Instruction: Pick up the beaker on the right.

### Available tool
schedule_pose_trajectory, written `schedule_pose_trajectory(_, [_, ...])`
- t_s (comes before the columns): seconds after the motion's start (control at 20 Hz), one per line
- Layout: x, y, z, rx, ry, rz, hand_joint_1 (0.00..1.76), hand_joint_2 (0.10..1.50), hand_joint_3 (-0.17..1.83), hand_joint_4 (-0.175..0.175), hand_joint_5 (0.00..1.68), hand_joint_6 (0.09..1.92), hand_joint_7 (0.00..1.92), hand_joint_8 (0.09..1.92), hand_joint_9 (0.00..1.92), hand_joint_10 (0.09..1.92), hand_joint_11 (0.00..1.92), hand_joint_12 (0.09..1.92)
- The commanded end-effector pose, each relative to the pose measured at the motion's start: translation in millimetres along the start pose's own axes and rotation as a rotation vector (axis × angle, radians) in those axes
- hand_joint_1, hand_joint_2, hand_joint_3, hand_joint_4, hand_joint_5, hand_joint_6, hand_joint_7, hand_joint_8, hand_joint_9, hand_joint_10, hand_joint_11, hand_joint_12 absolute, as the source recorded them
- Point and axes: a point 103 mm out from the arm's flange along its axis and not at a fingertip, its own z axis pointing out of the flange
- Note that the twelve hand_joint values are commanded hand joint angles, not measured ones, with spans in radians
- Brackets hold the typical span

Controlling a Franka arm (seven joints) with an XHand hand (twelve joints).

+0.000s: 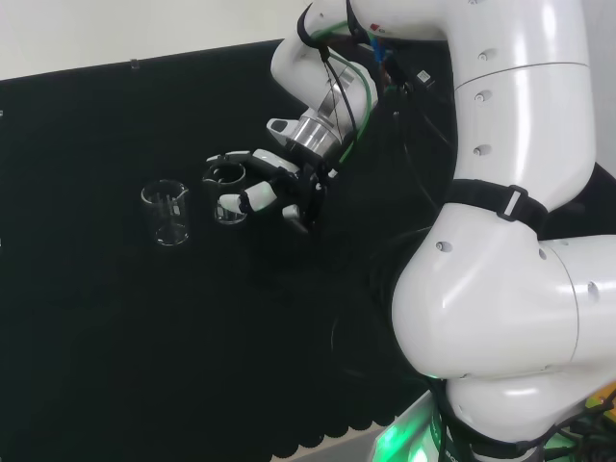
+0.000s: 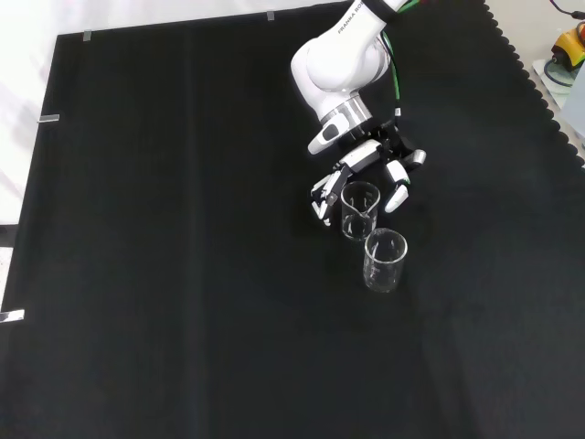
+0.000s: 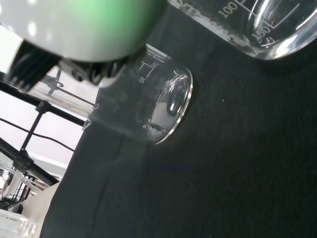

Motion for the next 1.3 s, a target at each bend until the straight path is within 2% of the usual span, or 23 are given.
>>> schedule_pose_trajectory(0.05, [-1,2,2,0.0,0.001,0.002,0.93,0.29,1.11,-0.043,0.47,0.1,0.41,0.65,0.49,0.58,0.01,1.32])
schedule_pose_trajectory(0.9, [-1,9,11,-0.006,0.009,-0.004,0.93,0.31,1.1,-0.039,0.53,0.16,0.46,0.65,0.53,0.58,0.02,1.32])
schedule_pose_trajectory(0.95, [-1,9,12,-0.013,0.01,-0.001,0.93,0.31,1.09,-0.037,0.53,0.23,0.49,0.64,0.56,0.57,0.04,1.31])
schedule_pose_trajectory(1.05, [-1,9,10,-0.036,0.022,0.01,0.95,0.33,1.08,-0.032,0.53,0.53,0.58,0.62,0.63,0.54,0.1,1.31])
schedule_pose_trajectory(1.15, [-2,5,4,-0.063,0.032,0.026,1.02,0.37,1.08,-0.032,0.7,0.86,0.74,0.63,0.77,0.52,0.26,1.27])
schedule_pose_trajectory(1.2, [-3,1,0,-0.073,0.035,0.034,1.07,0.4,1.07,-0.039,0.78,0.94,0.82,0.63,0.85,0.5,0.36,1.23])
schedule_pose_trajectory(1.25, [-4,3,1,-0.081,0.029,0.045,1.1,0.5,0.97,-0.055,0.9,0.98,0.91,0.63,0.93,0.48,0.45,1.2])
schedule_pose_trajectory(1.3, [-4,3,1,-0.089,0.022,0.056,1.14,0.58,0.88,-0.101,0.99,1.0,0.99,0.64,0.99,0.48,0.56,1.15])
